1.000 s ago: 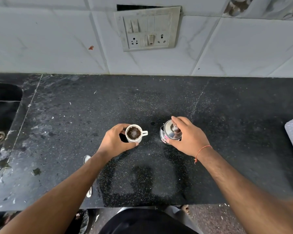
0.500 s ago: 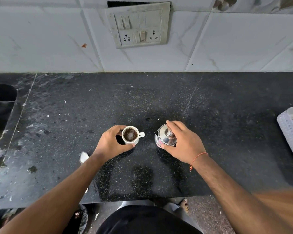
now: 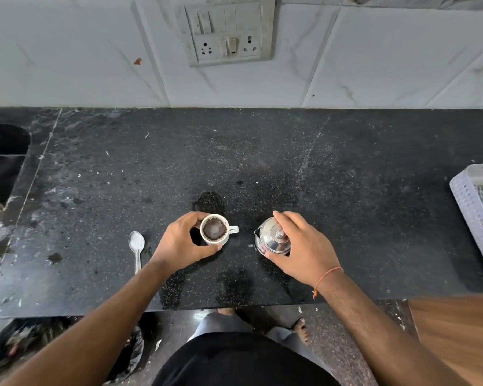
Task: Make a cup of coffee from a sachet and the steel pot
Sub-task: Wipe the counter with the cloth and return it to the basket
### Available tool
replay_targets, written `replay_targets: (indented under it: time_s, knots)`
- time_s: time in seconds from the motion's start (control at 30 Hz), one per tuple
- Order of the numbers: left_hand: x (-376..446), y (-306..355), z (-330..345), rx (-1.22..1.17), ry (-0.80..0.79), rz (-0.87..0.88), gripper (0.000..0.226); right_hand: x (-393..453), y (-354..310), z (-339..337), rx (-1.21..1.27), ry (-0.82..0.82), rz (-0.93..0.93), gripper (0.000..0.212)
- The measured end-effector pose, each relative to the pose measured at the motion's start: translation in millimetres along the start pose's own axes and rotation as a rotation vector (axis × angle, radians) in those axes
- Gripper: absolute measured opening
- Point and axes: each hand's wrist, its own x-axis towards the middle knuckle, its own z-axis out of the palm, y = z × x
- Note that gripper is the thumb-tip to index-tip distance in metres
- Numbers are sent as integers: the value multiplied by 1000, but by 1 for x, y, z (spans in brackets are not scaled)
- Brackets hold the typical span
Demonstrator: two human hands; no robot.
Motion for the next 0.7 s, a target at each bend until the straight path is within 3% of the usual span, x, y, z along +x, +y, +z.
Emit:
replay_targets:
  time_s: [0.7]
  knots:
    - [-45,6,27,-3,-50,92,70,-39,2,4,-4,-9,-12,94]
